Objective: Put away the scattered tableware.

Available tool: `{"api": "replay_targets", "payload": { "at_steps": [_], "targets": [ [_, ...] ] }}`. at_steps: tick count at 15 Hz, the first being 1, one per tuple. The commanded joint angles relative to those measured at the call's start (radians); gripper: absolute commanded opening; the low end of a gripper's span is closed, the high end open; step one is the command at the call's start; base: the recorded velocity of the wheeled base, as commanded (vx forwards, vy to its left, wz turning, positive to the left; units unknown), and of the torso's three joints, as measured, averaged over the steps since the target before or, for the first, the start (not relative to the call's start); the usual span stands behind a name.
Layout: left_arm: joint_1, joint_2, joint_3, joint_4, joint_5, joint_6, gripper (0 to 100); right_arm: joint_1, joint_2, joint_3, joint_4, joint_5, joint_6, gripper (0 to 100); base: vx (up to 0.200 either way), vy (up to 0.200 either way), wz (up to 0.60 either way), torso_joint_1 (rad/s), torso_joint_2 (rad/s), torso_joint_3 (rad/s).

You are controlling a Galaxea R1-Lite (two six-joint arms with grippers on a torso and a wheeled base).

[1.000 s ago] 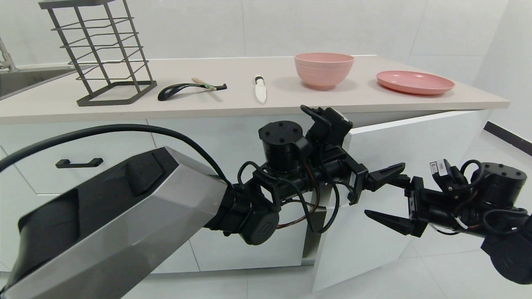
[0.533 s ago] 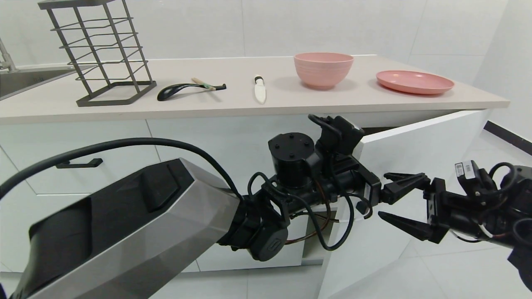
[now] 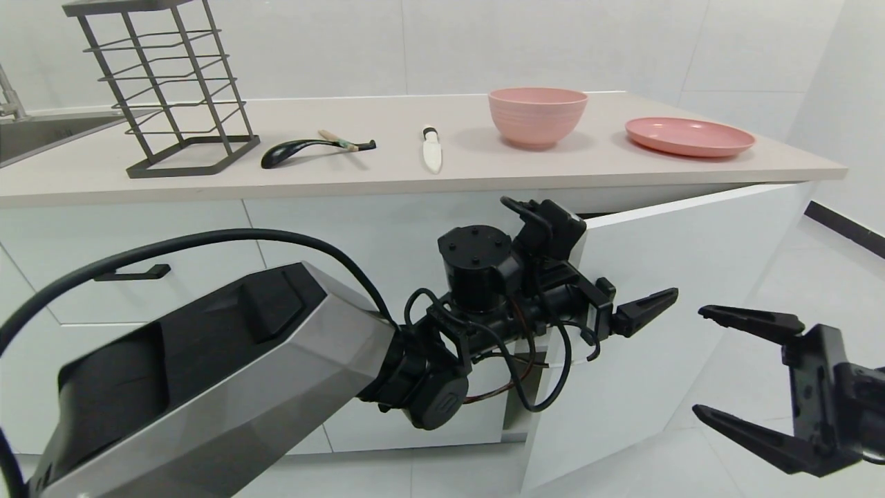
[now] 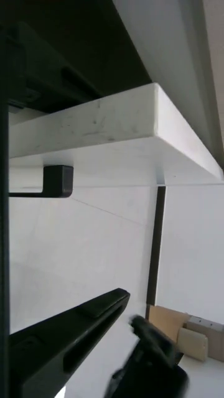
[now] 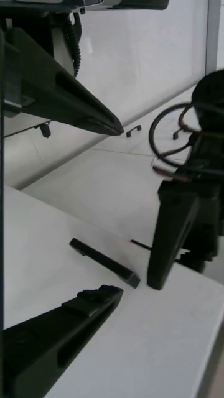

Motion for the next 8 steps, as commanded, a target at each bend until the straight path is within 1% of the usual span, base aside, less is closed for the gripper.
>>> {"api": "replay_targets", "payload": {
  "at_steps": [1, 2, 3, 5, 8],
  "targets": [
    [-0.003, -0.002, 0.024, -0.009, 0.002, 0.003, 100, -0.015, -0.148, 0.021, 0.003, -0.003, -0.001, 100, 0.000, 0.000, 0.00, 0.000, 0.00, 0.000],
    [-0.003, -0.001, 0.026, -0.013, 0.002, 0.001, 100, -0.020, -0.155, 0.021, 0.003, -0.002, -0.001, 100, 0.000, 0.000, 0.00, 0.000, 0.00, 0.000],
    [-0.009, 0.010, 0.043, -0.033, 0.004, 0.003, 100, -0.037, -0.211, 0.021, 0.003, -0.003, -0.001, 100, 0.000, 0.000, 0.00, 0.000, 0.00, 0.000],
    [-0.012, 0.018, 0.063, -0.042, 0.004, 0.004, 100, -0.038, -0.266, 0.021, 0.005, -0.002, 0.000, 100, 0.000, 0.000, 0.00, 0.000, 0.00, 0.000],
    [-0.043, 0.041, 0.075, -0.085, 0.002, 0.006, 100, -0.047, -0.343, 0.021, 0.008, -0.002, -0.003, 100, 0.000, 0.000, 0.00, 0.000, 0.00, 0.000]
  ]
}}
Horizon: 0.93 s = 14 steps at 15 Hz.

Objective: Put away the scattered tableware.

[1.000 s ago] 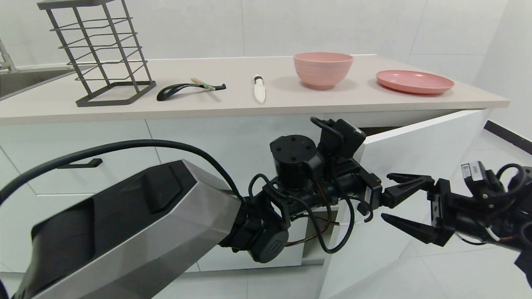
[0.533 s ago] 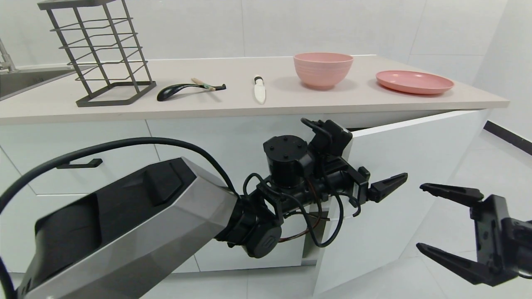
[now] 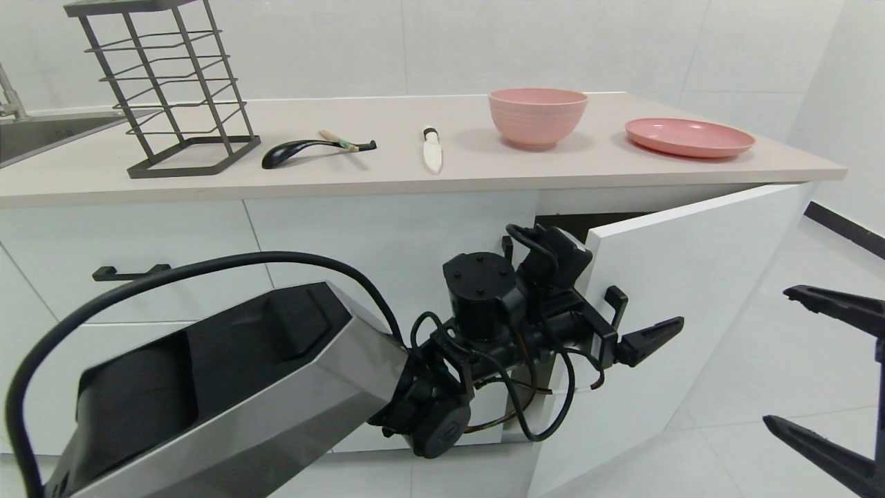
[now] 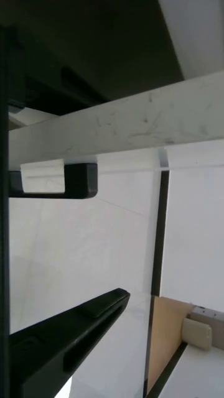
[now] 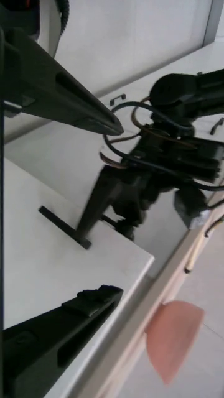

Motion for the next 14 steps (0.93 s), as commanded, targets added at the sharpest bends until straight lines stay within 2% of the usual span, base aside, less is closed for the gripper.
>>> {"api": "replay_targets", "payload": {
  "at_steps": [1, 7, 8, 14],
  "targets": [
    [-0.024, 0.016, 0.006, -0.007, -0.002, -0.001, 100, -0.004, -0.076, 0.000, 0.000, 0.001, -0.001, 100, 0.000, 0.000, 0.00, 0.000, 0.00, 0.000],
    [-0.065, 0.016, 0.029, -0.015, -0.002, -0.002, 100, -0.004, -0.136, 0.000, -0.001, 0.001, 0.002, 100, 0.000, 0.000, 0.00, 0.000, 0.00, 0.000],
    [-0.082, 0.016, 0.048, -0.039, -0.002, -0.002, 100, -0.004, -0.175, 0.000, -0.003, -0.001, 0.004, 100, 0.000, 0.000, 0.00, 0.000, 0.00, 0.000],
    [-0.145, 0.045, 0.049, -0.038, -0.002, -0.002, 100, -0.004, -0.214, -0.018, -0.003, -0.001, 0.004, 100, 0.000, 0.000, 0.00, 0.000, 0.00, 0.000]
  ]
}}
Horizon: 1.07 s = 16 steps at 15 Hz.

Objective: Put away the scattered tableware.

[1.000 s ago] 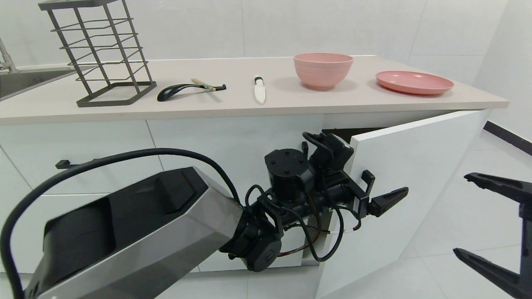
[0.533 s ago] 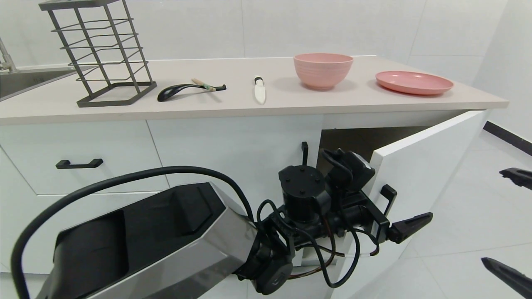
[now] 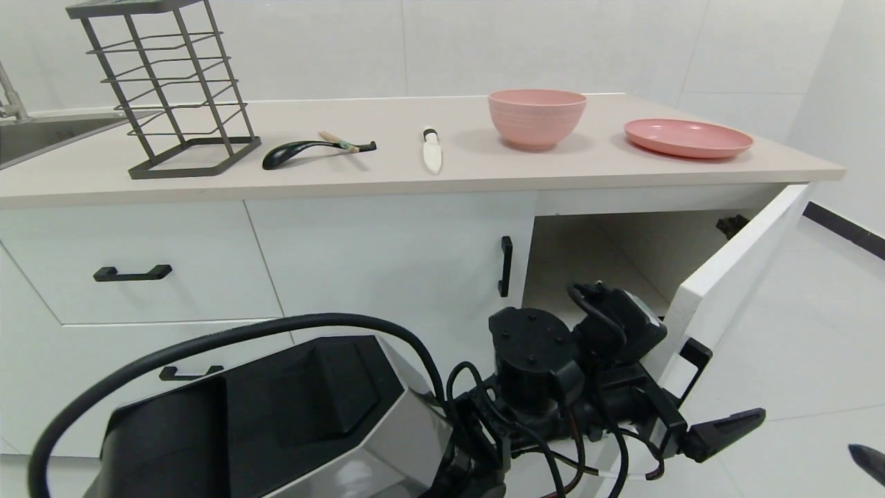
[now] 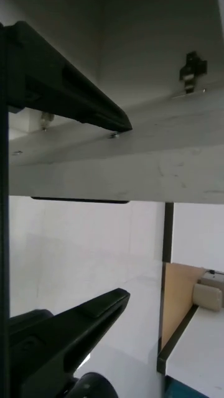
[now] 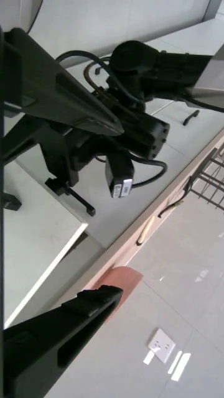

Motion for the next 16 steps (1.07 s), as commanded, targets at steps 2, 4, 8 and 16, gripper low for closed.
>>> {"api": "replay_targets", "payload": {
  "at_steps": [2, 4, 8, 16],
  "targets": [
    [-0.036, 0.034, -0.009, -0.002, -0.005, 0.000, 100, 0.000, -0.008, -0.023, 0.000, 0.000, 0.000, 100, 0.000, 0.000, 0.00, 0.000, 0.00, 0.000],
    [-0.079, 0.057, -0.034, 0.000, -0.006, 0.000, 100, 0.000, -0.006, -0.043, -0.001, 0.000, 0.000, 100, 0.000, 0.000, 0.00, 0.000, 0.00, 0.000],
    [-0.208, 0.157, -0.161, 0.020, -0.009, -0.002, 100, -0.003, -0.032, -0.138, -0.003, -0.001, 0.001, 100, 0.000, 0.000, 0.00, 0.000, 0.00, 0.000],
    [-0.120, 0.091, -0.020, -0.046, -0.005, -0.019, 100, -0.020, -0.126, -0.181, -0.003, -0.001, 0.001, 100, 0.000, 0.000, 0.00, 0.000, 0.00, 0.000]
  ]
}}
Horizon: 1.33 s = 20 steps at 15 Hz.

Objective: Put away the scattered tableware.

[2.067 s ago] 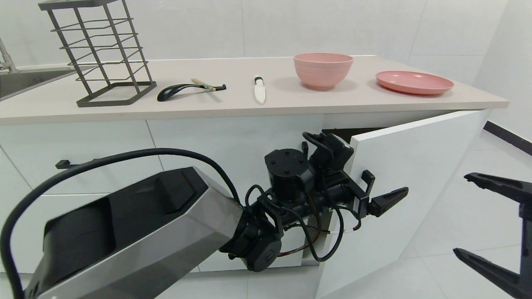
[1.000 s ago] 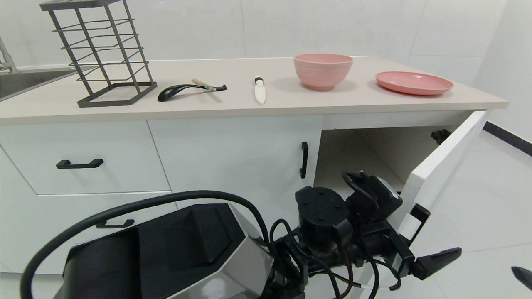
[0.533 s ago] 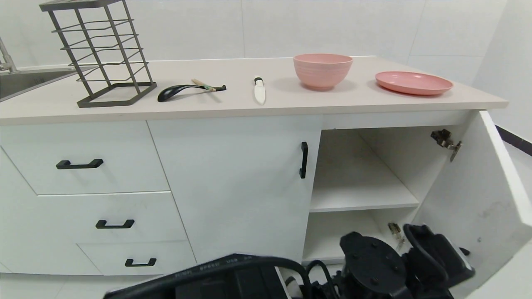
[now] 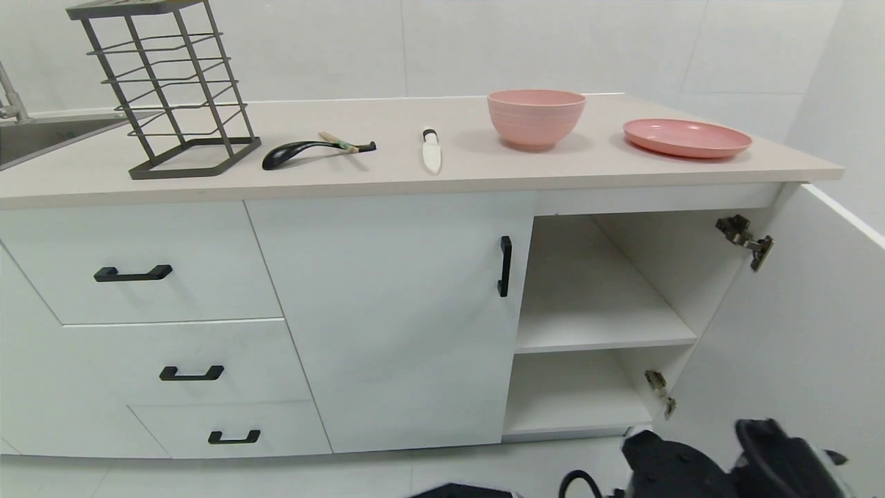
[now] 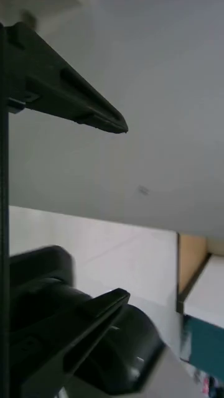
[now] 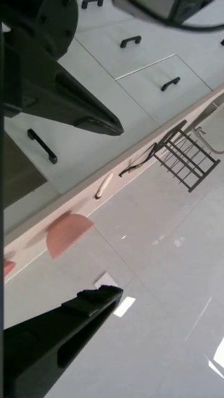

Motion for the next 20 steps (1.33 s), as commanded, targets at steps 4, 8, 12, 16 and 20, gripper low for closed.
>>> {"api": "replay_targets", "payload": {
  "at_steps": [4, 8, 12, 16, 20],
  "targets": [
    [0.336, -0.639, 0.741, -0.149, 0.004, 0.008, 100, 0.026, -0.088, 0.075, 0.003, 0.000, 0.000, 100, 0.000, 0.000, 0.00, 0.000, 0.00, 0.000],
    [0.469, -1.142, 1.196, -0.150, 0.001, 0.008, 100, 0.037, -0.166, 0.149, 0.023, 0.000, -0.002, 100, 0.000, 0.000, 0.00, 0.000, 0.00, 0.000],
    [0.765, -1.551, 1.321, -0.092, -0.001, 0.038, 100, 0.035, -0.301, 0.192, 0.207, -0.023, 0.000, 100, 0.000, 0.000, 0.00, 0.000, 0.00, 0.000],
    [0.934, -1.994, 1.304, 0.279, 0.001, 0.037, 100, 0.033, -0.508, 0.190, 0.434, -0.046, 0.035, 100, 0.000, 0.000, 0.00, 0.000, 0.00, 0.000],
    [1.047, -2.512, 1.137, 1.082, 0.016, 0.037, 100, 0.010, -0.779, 0.194, 0.785, -0.046, 0.036, 100, 0.000, 0.000, 0.00, 0.000, 0.00, 0.000]
  ]
}}
